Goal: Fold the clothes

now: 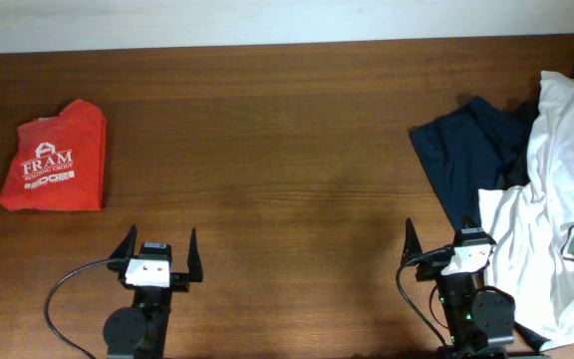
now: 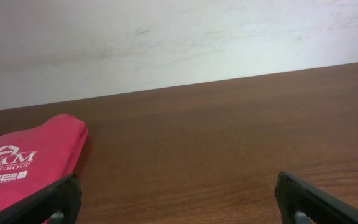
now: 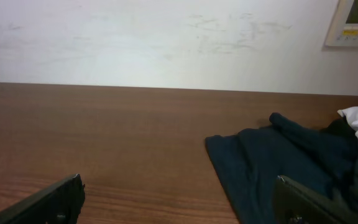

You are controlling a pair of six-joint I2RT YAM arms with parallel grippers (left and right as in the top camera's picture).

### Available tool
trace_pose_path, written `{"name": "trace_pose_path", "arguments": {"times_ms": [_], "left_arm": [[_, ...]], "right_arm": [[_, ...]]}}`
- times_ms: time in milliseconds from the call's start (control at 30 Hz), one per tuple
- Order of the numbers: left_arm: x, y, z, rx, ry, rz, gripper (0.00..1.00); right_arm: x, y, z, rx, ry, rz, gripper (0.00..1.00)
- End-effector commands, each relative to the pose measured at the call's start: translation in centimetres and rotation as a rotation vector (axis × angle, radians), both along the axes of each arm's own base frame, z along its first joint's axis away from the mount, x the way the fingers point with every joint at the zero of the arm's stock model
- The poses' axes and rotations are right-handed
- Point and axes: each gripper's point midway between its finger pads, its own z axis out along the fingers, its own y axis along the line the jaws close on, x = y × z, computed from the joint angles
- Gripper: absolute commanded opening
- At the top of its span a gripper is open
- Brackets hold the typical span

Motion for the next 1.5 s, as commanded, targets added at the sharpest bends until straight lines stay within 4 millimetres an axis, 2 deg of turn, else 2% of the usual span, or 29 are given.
{"name": "trace_pose_path", "arguments": {"times_ms": [0, 733, 867, 933, 1033, 1167, 1267, 1333, 1367, 1400, 1467], "left_arm": [[0.0, -0.2, -0.1, 0.019, 0.000, -0.013, 0.99], [0.0, -0.1, -0.1, 0.019, 0.000, -0.011, 0.99], [-0.1, -0.7, 0.0, 0.015, -0.005, -0.044, 0.99], [-0.2, -0.7, 0.8, 0.015, 0.003, -0.044, 0.99], [-0.3, -0.7, 1.6, -0.005, 0.127, -0.041, 0.99], [1.9, -0.8, 2.9, 0.003, 0.319, -0.040, 0.99], [4.0, -1.2, 2.1, 0.007, 0.547, -0.052, 0.99], [4.4, -1.3, 1.4, 0.007, 0.602, -0.058, 0.99], [4.4, -1.7, 1.3, -0.001, 0.606, -0.078, 0.99], [4.4, -1.9, 1.3, -0.006, 0.606, -0.090, 0.99], [4.4, -1.9, 1.3, -0.006, 0.606, -0.090, 0.99]], "right_arm": [[0.0, 0.1, -0.2, -0.001, 0.005, 0.001, 0.99], [0.0, 0.1, -0.2, 0.000, 0.004, 0.005, 0.99], [-0.1, 0.6, 0.1, 0.043, 0.001, 0.030, 0.99], [-0.2, 0.6, 1.1, 0.043, 0.013, 0.030, 0.99], [-0.2, 0.3, 2.1, 0.037, 0.107, 0.013, 0.99], [1.3, 0.4, 3.3, 0.026, 0.323, 0.009, 0.99], [3.2, 0.6, 2.3, 0.002, 0.639, 0.006, 0.99], [4.6, 2.0, 1.5, 0.032, 0.742, 0.078, 0.99], [5.0, 2.1, 0.7, 0.031, 0.777, 0.078, 0.99], [5.4, 0.3, -1.4, 0.013, 0.852, -0.023, 0.99], [5.1, -6.4, -4.2, 0.098, 0.928, -0.452, 0.98]]}}
